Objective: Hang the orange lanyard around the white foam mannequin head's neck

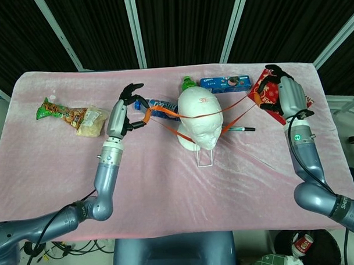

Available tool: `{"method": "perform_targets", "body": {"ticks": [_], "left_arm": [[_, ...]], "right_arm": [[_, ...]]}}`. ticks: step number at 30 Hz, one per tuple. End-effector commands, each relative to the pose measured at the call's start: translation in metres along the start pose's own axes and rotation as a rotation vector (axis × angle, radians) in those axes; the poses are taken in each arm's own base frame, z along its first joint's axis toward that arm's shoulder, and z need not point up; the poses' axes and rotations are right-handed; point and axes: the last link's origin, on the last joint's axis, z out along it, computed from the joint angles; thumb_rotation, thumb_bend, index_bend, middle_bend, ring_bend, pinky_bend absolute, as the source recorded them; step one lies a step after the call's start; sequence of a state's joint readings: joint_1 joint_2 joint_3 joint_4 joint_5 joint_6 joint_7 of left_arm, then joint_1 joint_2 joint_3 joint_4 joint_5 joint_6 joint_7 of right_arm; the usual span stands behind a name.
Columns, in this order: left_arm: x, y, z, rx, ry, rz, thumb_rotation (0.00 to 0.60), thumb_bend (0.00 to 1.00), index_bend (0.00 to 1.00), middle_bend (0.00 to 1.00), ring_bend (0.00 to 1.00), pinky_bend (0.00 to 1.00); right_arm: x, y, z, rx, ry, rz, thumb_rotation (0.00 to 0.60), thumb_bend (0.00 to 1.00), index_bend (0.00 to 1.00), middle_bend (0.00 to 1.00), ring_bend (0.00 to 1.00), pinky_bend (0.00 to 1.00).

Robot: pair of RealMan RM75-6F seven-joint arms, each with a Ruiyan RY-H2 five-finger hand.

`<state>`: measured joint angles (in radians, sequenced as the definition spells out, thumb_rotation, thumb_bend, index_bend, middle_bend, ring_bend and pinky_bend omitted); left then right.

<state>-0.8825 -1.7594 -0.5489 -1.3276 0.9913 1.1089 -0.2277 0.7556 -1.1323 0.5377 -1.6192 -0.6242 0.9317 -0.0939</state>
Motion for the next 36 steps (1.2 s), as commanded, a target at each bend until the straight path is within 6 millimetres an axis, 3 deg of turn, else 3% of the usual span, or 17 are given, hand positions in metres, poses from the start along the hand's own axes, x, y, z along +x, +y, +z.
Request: {"method": "perform_targets", "body": {"ticks": [1, 18, 36], "left_arm": [[0.002, -0.003, 0.005, 0.006, 0.025, -0.006, 0.600, 0.45, 0.58, 0.15, 0.00, 0.00], [0.007, -0.027, 0.026, 0.038, 0.130, -0.027, 0.600, 0.45, 0.58, 0.15, 0.00, 0.00], [0.002, -0.049, 0.041, 0.097, 0.141, -0.052, 0.600, 0.45, 0.58, 0.15, 0.00, 0.00]], "right_arm": [[-0.003, -0.002, 0.009, -0.014, -0.014, 0.003, 0.600, 0.47, 0.71, 0.16, 0.18, 0.16], [-0.017, -0.004, 0.033, -0.038, -0.064, -0.005, 0.600, 0.47, 0.71, 0.16, 0.18, 0.16], [-0.047, -0.033, 0.077, -0.032, -0.082, -0.005, 0.600, 0.47, 0.71, 0.16, 0.18, 0.16]]}}
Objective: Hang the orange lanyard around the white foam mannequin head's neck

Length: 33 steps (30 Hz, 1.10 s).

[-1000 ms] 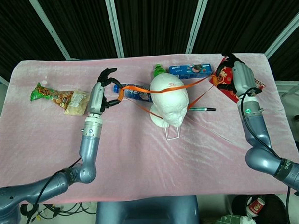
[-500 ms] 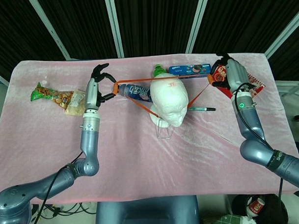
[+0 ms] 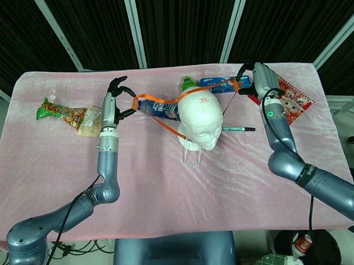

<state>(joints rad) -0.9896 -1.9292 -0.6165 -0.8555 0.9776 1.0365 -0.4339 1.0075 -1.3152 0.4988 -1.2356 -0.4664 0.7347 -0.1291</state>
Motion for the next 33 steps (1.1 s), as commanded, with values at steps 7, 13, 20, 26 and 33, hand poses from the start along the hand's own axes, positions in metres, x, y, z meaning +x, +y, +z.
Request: {"method": "perform_targets", "body": {"ticks": [7, 13, 20, 26, 33], "left_arm": [[-0.003, -0.005, 0.009, 0.023, 0.002, 0.006, 0.600, 0.45, 0.58, 0.15, 0.00, 0.00], [-0.004, -0.017, 0.011, 0.050, 0.005, 0.050, 0.600, 0.43, 0.57, 0.14, 0.00, 0.00], [-0.010, -0.036, 0.010, 0.121, -0.034, 0.111, 0.600, 0.21, 0.40, 0.09, 0.00, 0.00], [-0.012, -0.036, 0.012, 0.120, -0.054, 0.138, 0.600, 0.10, 0.31, 0.06, 0.00, 0.00], [-0.011, -0.029, 0.010, 0.093, -0.056, 0.124, 0.600, 0.07, 0.30, 0.05, 0.00, 0.00]], "right_arm": [[-0.012, -0.004, 0.021, -0.028, -0.011, -0.017, 0.600, 0.47, 0.71, 0.17, 0.18, 0.16], [-0.017, 0.006, 0.029, -0.056, -0.030, -0.053, 0.600, 0.47, 0.71, 0.16, 0.18, 0.17], [-0.018, 0.017, 0.033, -0.081, -0.068, -0.089, 0.600, 0.29, 0.44, 0.13, 0.16, 0.16], [-0.016, 0.023, 0.031, -0.081, -0.123, -0.131, 0.600, 0.11, 0.23, 0.08, 0.14, 0.15], [-0.012, 0.021, 0.028, -0.082, -0.144, -0.066, 0.600, 0.03, 0.16, 0.07, 0.13, 0.14]]}}
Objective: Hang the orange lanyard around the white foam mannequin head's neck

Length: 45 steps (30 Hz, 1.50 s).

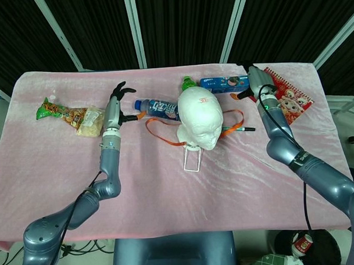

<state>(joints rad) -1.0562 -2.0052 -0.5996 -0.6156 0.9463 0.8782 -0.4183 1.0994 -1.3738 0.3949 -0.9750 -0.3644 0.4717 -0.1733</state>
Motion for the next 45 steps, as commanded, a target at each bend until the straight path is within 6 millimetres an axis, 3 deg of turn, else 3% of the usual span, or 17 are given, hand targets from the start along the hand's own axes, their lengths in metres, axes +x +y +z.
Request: {"method": "perform_targets", "body": {"ticks": [1, 9, 16, 22, 28, 31, 36, 40, 45], "left_arm": [[0.003, 0.002, -0.002, -0.016, 0.003, -0.001, 0.600, 0.07, 0.30, 0.05, 0.00, 0.00], [0.021, 0.011, -0.008, -0.084, 0.020, 0.058, 0.600, 0.07, 0.30, 0.05, 0.00, 0.00], [0.054, 0.012, -0.031, -0.193, 0.059, 0.237, 0.600, 0.10, 0.30, 0.06, 0.00, 0.00], [0.078, 0.008, -0.052, -0.196, 0.057, 0.272, 0.600, 0.10, 0.30, 0.06, 0.00, 0.00], [0.114, -0.008, -0.090, -0.166, 0.042, 0.361, 0.600, 0.11, 0.30, 0.07, 0.00, 0.00], [0.132, -0.018, -0.115, -0.154, 0.050, 0.394, 0.600, 0.12, 0.30, 0.07, 0.00, 0.00], [0.166, -0.041, -0.158, -0.115, 0.082, 0.494, 0.600, 0.12, 0.30, 0.07, 0.00, 0.00], [0.190, -0.057, -0.191, -0.083, 0.113, 0.531, 0.600, 0.12, 0.30, 0.07, 0.00, 0.00], [0.214, -0.080, -0.229, -0.042, 0.141, 0.569, 0.600, 0.12, 0.30, 0.07, 0.00, 0.00]], "right_arm": [[0.005, 0.000, -0.002, 0.001, 0.001, 0.045, 0.600, 0.03, 0.16, 0.07, 0.13, 0.14], [0.037, 0.021, -0.014, -0.015, 0.066, 0.144, 0.600, 0.05, 0.16, 0.07, 0.14, 0.14], [0.064, 0.073, -0.043, -0.069, 0.152, 0.051, 0.600, 0.13, 0.16, 0.08, 0.14, 0.14], [0.067, 0.118, -0.071, -0.129, 0.197, -0.170, 0.600, 0.13, 0.16, 0.09, 0.14, 0.14], [0.058, 0.158, -0.106, -0.188, 0.239, -0.305, 0.600, 0.16, 0.16, 0.14, 0.18, 0.15], [0.051, 0.173, -0.123, -0.212, 0.240, -0.398, 0.600, 0.17, 0.16, 0.21, 0.24, 0.17], [0.026, 0.192, -0.155, -0.235, 0.151, -0.535, 0.600, 0.17, 0.17, 0.29, 0.34, 0.32], [0.008, 0.196, -0.176, -0.227, 0.104, -0.533, 0.600, 0.20, 0.19, 0.32, 0.38, 0.36], [-0.019, 0.187, -0.200, -0.178, 0.068, -0.472, 0.600, 0.27, 0.22, 0.33, 0.38, 0.37]]}}
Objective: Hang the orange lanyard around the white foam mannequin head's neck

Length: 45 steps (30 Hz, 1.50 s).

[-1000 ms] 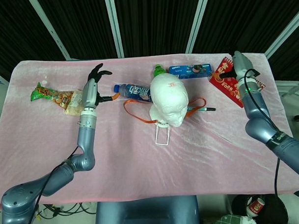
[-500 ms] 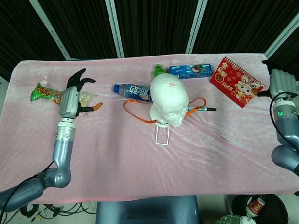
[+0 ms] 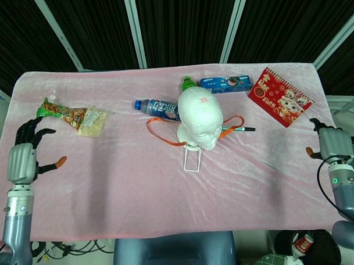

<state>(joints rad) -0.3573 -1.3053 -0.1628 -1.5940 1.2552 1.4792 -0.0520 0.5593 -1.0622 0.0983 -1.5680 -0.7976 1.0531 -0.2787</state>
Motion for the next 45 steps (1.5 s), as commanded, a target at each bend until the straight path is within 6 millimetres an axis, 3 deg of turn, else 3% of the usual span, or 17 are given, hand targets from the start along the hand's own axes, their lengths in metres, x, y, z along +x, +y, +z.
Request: {"method": "perform_targets", "body": {"ticks": [1, 4, 7, 10, 13, 21, 33, 45], "left_arm": [[0.010, -0.021, -0.028, 0.026, -0.009, 0.034, 0.600, 0.12, 0.30, 0.07, 0.00, 0.00], [0.015, -0.035, -0.045, 0.062, -0.025, 0.056, 0.600, 0.12, 0.30, 0.07, 0.00, 0.00], [0.018, -0.044, -0.056, 0.094, -0.023, 0.049, 0.600, 0.12, 0.30, 0.07, 0.00, 0.00], [0.019, -0.045, -0.063, 0.109, -0.028, 0.009, 0.600, 0.12, 0.30, 0.07, 0.00, 0.00], [0.022, -0.043, -0.067, 0.081, -0.024, 0.018, 0.600, 0.13, 0.30, 0.07, 0.00, 0.00], [0.026, -0.043, -0.069, 0.079, 0.007, 0.027, 0.600, 0.12, 0.30, 0.07, 0.00, 0.00], [0.021, -0.044, -0.068, 0.093, 0.001, 0.027, 0.600, 0.12, 0.30, 0.07, 0.00, 0.00], [0.022, -0.043, -0.070, 0.087, 0.002, 0.021, 0.600, 0.12, 0.30, 0.07, 0.00, 0.00]], "right_arm": [[-0.015, -0.009, -0.025, 0.043, -0.022, 0.025, 0.600, 0.28, 0.22, 0.33, 0.39, 0.37], [-0.023, -0.022, -0.037, 0.082, -0.031, 0.049, 0.600, 0.33, 0.24, 0.37, 0.43, 0.40], [-0.031, -0.036, -0.047, 0.111, -0.044, 0.100, 0.600, 0.41, 0.27, 0.46, 0.52, 0.51], [-0.041, -0.051, -0.053, 0.129, -0.087, 0.181, 0.600, 0.50, 0.29, 0.57, 0.62, 0.63], [-0.046, -0.063, -0.053, 0.129, -0.137, 0.273, 0.600, 0.55, 0.29, 0.62, 0.67, 0.69], [-0.050, -0.084, -0.055, 0.169, -0.227, 0.316, 0.600, 0.56, 0.30, 0.68, 0.74, 0.73], [-0.056, -0.157, -0.082, 0.368, -0.338, 0.399, 0.600, 0.58, 0.31, 0.71, 0.76, 0.74], [-0.074, -0.201, -0.058, 0.432, -0.284, 0.234, 0.600, 0.60, 0.28, 0.71, 0.76, 0.74]]}}
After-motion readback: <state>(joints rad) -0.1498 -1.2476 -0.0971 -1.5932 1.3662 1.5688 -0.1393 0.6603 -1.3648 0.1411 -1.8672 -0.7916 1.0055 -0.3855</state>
